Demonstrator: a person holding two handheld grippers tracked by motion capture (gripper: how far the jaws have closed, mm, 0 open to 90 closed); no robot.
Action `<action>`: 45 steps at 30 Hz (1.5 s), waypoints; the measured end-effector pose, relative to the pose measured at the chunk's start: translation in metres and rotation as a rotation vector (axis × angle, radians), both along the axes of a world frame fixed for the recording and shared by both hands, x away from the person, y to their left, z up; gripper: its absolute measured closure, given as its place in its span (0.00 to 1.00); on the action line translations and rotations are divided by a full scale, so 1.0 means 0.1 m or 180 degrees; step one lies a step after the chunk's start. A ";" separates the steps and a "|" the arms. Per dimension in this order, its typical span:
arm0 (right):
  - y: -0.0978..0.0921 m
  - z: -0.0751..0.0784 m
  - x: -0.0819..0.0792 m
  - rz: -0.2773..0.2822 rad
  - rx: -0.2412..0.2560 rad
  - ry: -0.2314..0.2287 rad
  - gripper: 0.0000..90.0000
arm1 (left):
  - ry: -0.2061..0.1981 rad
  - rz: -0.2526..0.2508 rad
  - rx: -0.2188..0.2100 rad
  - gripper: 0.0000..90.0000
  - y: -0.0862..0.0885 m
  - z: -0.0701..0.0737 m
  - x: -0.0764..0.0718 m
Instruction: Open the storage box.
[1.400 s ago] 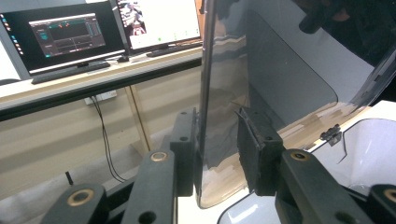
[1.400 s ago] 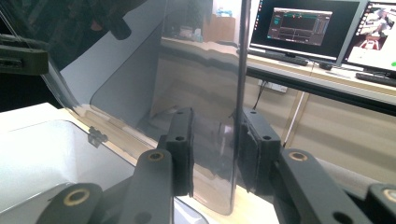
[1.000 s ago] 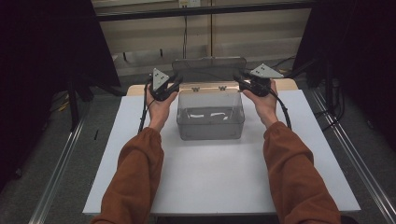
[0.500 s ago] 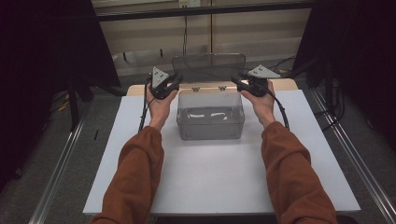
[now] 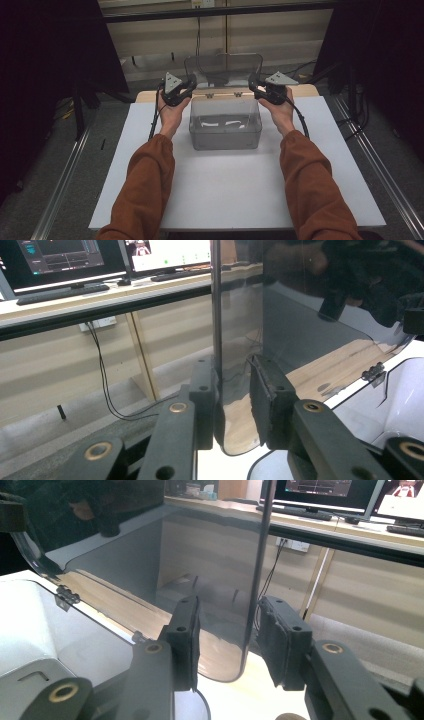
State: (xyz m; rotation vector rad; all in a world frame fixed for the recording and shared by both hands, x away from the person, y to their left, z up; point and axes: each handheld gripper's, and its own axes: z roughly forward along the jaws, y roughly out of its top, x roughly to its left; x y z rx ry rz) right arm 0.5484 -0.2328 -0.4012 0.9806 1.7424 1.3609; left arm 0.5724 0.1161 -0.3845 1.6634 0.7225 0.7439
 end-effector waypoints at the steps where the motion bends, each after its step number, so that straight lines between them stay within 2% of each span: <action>1: 0.00 -0.01 0.00 0.0000 0.0011 0.0005 0.67 | 0.0000 0.0000 0.0000 0.81 0.00 0.00 0.00; 8: 0.05 -0.08 0.03 0.0033 0.0058 0.0067 0.71 | 0.0050 0.0013 -0.0053 0.81 -0.01 -0.05 0.02; 13: 0.04 -0.07 0.03 0.0018 0.0087 0.0053 0.72 | 0.0073 0.0013 0.0024 0.81 -0.01 -0.08 0.03; 18: 0.04 -0.05 0.05 0.0026 0.0045 0.0079 0.72 | 0.0117 0.0030 -0.0071 0.81 -0.02 -0.11 0.05; 23: 0.04 -0.05 0.07 0.0033 0.0059 0.0094 0.72 | 0.0150 0.0033 -0.0017 0.81 -0.01 -0.14 0.07; 28: 0.04 -0.05 0.10 0.0004 0.0065 0.0109 0.72 | 0.0252 0.0029 0.0038 0.79 0.00 -0.21 0.10; 33: 0.04 -0.04 0.12 0.0006 0.0054 0.0136 0.71 | 0.0300 0.0022 -0.0014 0.79 -0.01 -0.22 0.12; 34: 0.04 -0.04 0.13 0.0015 0.0058 0.0140 0.71 | 0.0284 0.0028 0.0014 0.79 -0.01 -0.22 0.12; 36: 0.04 -0.04 0.14 0.0024 0.0039 0.0141 0.69 | 0.0211 0.0047 0.0176 0.77 -0.03 -0.21 0.11; 37: 0.05 -0.04 0.14 0.0023 0.0026 0.0137 0.69 | 0.0213 0.0044 0.0188 0.77 -0.04 -0.21 0.11; 38: 0.05 -0.04 0.14 0.0023 0.0026 0.0137 0.69 | 0.0231 0.0035 0.0177 0.77 -0.03 -0.20 0.12; 40: 0.04 -0.04 0.17 0.0035 0.0064 0.0171 0.68 | 0.0299 0.0043 0.0042 0.77 -0.03 -0.21 0.13; 45: 0.03 -0.04 0.20 0.0068 0.0071 0.0214 0.67 | 0.0325 0.0049 0.0038 0.76 -0.04 -0.21 0.15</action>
